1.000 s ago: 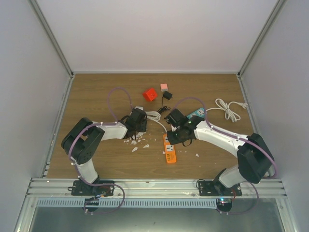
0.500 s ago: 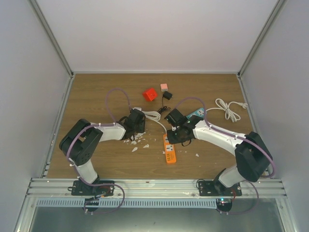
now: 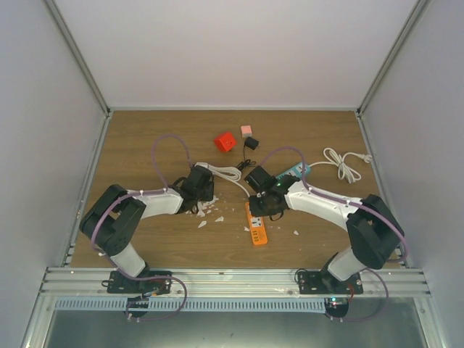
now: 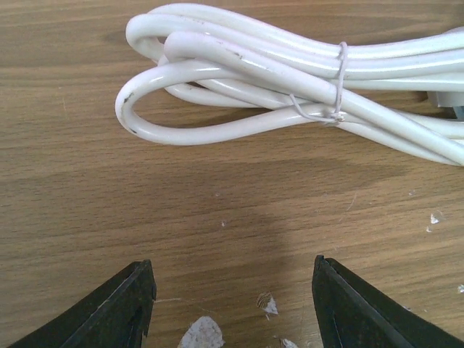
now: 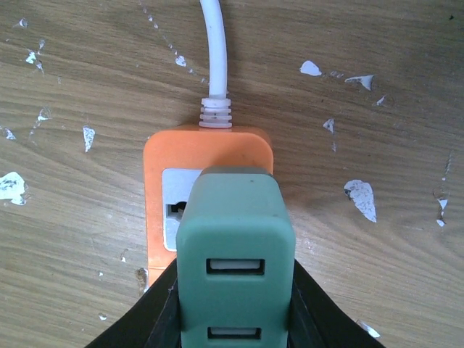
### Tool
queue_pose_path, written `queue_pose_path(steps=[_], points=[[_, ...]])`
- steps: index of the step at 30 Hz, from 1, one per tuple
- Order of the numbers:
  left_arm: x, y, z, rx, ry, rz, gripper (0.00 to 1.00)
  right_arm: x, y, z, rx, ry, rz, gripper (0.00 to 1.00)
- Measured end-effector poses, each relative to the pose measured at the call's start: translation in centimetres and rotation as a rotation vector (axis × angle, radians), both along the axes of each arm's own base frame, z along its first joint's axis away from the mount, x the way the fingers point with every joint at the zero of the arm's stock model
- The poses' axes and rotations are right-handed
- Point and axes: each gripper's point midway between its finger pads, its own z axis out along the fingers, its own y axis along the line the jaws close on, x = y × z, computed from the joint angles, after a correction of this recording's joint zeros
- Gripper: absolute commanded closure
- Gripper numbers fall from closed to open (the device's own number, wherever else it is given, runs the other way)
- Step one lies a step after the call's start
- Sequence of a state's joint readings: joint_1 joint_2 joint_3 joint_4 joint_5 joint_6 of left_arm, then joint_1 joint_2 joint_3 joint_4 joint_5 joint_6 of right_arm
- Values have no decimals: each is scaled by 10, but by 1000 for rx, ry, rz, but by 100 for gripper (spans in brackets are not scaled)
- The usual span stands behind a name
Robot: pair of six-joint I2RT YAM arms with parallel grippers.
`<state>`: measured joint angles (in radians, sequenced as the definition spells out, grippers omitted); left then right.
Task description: Insert the plug
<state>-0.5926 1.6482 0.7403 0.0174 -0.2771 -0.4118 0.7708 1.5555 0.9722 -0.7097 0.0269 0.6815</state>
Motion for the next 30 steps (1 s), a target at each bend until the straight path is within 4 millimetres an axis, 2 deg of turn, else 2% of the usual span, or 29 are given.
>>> queue_pose_path(steps=[11, 20, 23, 25, 26, 27, 29, 30], points=[[-3, 4, 6, -7, -12, 6, 37, 1, 9, -4, -144, -47, 73, 99], [-11, 10, 8, -10, -9, 6, 37, 6, 16, -6, -183, -34, 118, 100], [-15, 10, 10, -20, -8, 4, 36, 6, 16, -6, -195, -22, 129, 95], [-16, 10, 11, -26, -8, 1, 36, 6, 16, -5, -201, -18, 136, 84], [-17, 10, 12, -29, -8, -1, 36, 6, 16, -5, -202, -18, 140, 73], [-18, 10, 12, -32, -8, -3, 36, 6, 16, -5, -203, -18, 144, 60], [-18, 10, 12, -35, -7, -5, 36, 6, 17, -4, -203, -19, 148, 24], [-19, 9, 12, -36, -5, -7, 36, 6, 18, -3, -193, -20, 164, 10]])
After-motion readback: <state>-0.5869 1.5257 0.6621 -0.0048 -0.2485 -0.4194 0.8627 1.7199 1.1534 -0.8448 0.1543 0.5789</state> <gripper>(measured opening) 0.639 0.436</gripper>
